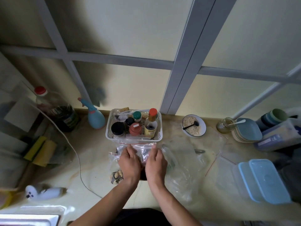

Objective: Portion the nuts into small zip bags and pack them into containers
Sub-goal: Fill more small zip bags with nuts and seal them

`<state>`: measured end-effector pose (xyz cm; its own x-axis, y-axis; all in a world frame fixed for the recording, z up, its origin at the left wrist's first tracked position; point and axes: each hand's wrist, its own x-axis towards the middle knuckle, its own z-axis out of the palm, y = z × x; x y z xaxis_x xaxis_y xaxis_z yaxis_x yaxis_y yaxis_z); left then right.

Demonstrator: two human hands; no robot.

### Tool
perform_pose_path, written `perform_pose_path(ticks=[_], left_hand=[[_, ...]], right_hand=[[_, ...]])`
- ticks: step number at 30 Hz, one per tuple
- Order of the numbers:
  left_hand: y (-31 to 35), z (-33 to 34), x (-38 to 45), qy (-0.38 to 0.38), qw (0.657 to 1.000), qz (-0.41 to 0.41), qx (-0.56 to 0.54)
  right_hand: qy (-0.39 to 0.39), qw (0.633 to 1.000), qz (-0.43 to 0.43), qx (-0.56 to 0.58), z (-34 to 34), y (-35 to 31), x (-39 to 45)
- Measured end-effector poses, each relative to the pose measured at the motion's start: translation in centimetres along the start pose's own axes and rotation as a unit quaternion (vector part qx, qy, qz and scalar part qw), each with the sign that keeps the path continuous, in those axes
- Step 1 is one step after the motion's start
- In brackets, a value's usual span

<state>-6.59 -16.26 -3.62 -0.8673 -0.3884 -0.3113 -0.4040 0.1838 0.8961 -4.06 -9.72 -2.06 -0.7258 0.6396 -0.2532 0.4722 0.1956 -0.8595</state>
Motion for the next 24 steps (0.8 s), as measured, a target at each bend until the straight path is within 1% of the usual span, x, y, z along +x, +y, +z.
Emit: perform_pose_path(ticks=[2,5,9,11,13,15,16,18,20,24], left_hand=[[0.5,0.0,-0.3,-0.003,1.0,-0.011,-0.027],[1.9,0.1,-1.2,-0.013,0.996,-0.039,-0.08],[1.1,0.6,-0.7,-0.052,0.979,-0.113,-0.159],[0.4,0.3,-0.3,-0.101,0.975,-0.118,-0.162],[0.4,-0.7,-0.4,-0.181,0.968,-0.09,-0.149],[0.6,-1.4,-0.9,-0.269,0.952,-0.06,-0.131],[0.4,-1.6,-1.2,-0.295,0.945,-0.063,-0.127],[0.1,-1.7,-1.5,-0.294,0.943,-0.085,-0.133],[-0.1,-1.6,-2.0,-0.263,0.949,-0.099,-0.14],[0.0,-1.7,-3.3,-0.208,0.96,-0.096,-0.16]], right_hand=[[0.016,1.0,0.025,0.008,-0.1,0.3,0.5],[0.019,0.996,0.075,0.032,-0.2,0.9,1.2],[0.007,0.996,0.067,0.055,-0.3,0.7,1.6],[-0.002,0.997,0.052,0.052,-0.9,0.7,1.9],[-0.008,0.999,0.029,0.033,-1.6,1.1,2.2],[-0.013,1.0,0.015,0.021,-2.1,2.0,2.4],[-0.019,1.0,0.014,0.017,-2.3,2.7,2.4],[-0.029,0.999,0.009,0.02,-2.5,3.5,2.3],[-0.043,0.998,0.007,0.036,-2.7,3.8,2.0],[-0.074,0.995,0.002,0.071,-3.7,3.7,1.4]])
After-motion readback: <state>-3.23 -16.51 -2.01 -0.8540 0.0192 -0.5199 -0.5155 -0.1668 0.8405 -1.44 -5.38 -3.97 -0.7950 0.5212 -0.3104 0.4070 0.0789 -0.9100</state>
